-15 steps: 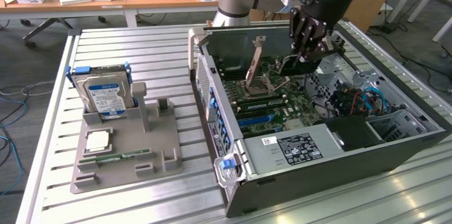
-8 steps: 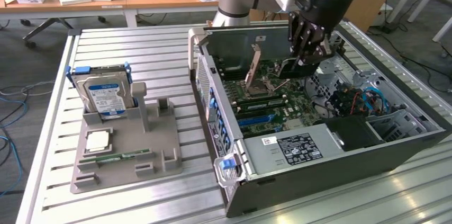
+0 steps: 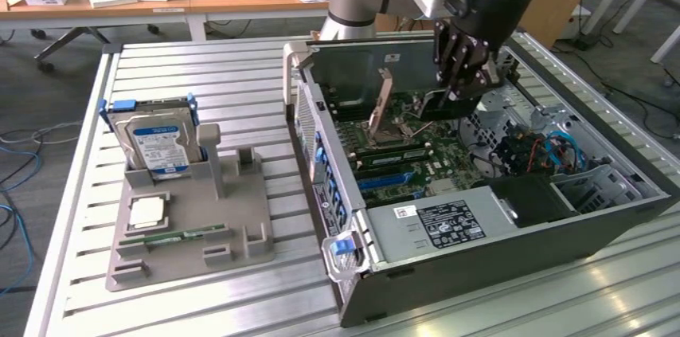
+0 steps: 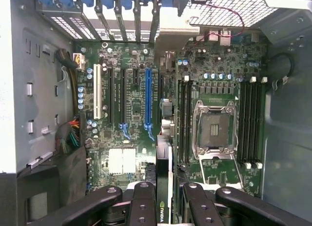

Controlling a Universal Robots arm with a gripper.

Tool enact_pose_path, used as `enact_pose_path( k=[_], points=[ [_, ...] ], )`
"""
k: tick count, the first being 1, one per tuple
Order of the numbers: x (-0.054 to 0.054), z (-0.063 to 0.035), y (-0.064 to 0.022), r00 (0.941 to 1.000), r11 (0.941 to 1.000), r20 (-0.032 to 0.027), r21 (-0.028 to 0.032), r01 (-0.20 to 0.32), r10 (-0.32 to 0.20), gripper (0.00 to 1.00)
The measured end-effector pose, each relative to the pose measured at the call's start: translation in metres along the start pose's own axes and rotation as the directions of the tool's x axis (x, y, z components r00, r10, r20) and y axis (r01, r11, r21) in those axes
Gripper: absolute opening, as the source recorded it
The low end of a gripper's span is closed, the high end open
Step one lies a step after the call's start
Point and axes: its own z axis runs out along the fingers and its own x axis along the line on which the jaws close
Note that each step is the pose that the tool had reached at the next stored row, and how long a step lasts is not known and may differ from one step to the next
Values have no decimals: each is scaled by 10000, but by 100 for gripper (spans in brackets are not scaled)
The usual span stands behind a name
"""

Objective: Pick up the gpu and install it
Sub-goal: 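Insert the gpu into the slot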

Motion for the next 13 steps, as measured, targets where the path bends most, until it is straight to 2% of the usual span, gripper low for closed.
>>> enact_pose_path(
  k=[6, 10, 13],
  points=[
    [67, 2, -1, 10000, 10000, 5, -1, 38, -38, 26],
    [102, 11, 0, 9999, 10000, 40, 2, 92, -92, 26],
    [115, 27, 0, 9999, 9999, 63, 29, 135, -135, 26]
  ],
)
